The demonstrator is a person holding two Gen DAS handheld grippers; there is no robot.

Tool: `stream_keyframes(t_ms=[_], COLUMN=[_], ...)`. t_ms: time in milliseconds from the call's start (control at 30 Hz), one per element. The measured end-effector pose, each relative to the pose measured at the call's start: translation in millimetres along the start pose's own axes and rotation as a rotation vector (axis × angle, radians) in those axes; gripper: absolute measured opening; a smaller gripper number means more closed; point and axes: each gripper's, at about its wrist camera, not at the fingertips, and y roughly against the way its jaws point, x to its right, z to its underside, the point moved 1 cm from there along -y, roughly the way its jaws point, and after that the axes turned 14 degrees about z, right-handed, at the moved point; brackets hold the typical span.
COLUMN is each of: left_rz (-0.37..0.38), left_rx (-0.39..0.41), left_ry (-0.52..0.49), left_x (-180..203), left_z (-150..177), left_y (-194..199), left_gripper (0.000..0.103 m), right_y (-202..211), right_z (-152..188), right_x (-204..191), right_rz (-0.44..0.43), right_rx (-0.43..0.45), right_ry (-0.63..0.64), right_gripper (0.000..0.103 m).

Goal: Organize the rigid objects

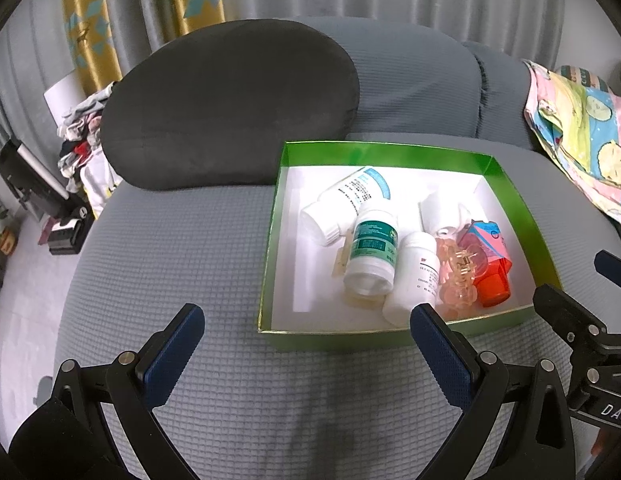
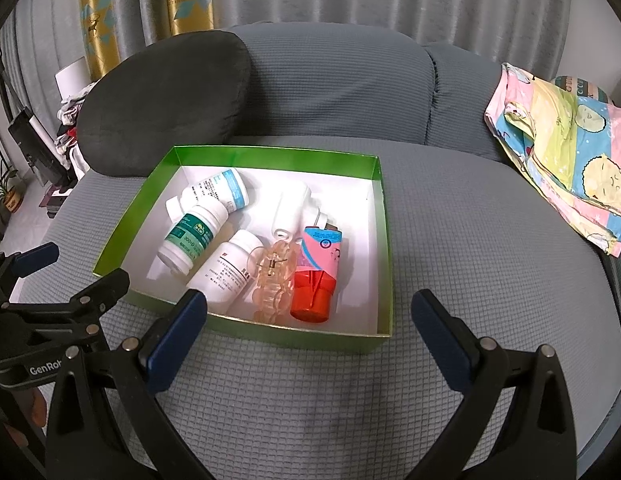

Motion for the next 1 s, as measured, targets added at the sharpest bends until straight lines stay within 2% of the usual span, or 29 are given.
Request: stream_keyframes(t_ms=[1000], left_rz=[0.008], left_rx=[-0.007], left_ry=[-0.003], left_x=[2.7], left_z=[-1.1], left_y=[-5.7], left_gripper=[0.102], right_y=[-5.1], right_z=[-3.0], right_x=[2.3], right_rz=[-0.004], right_rx=[-0.004], right_ry=[-0.01], right_gripper=[0.102])
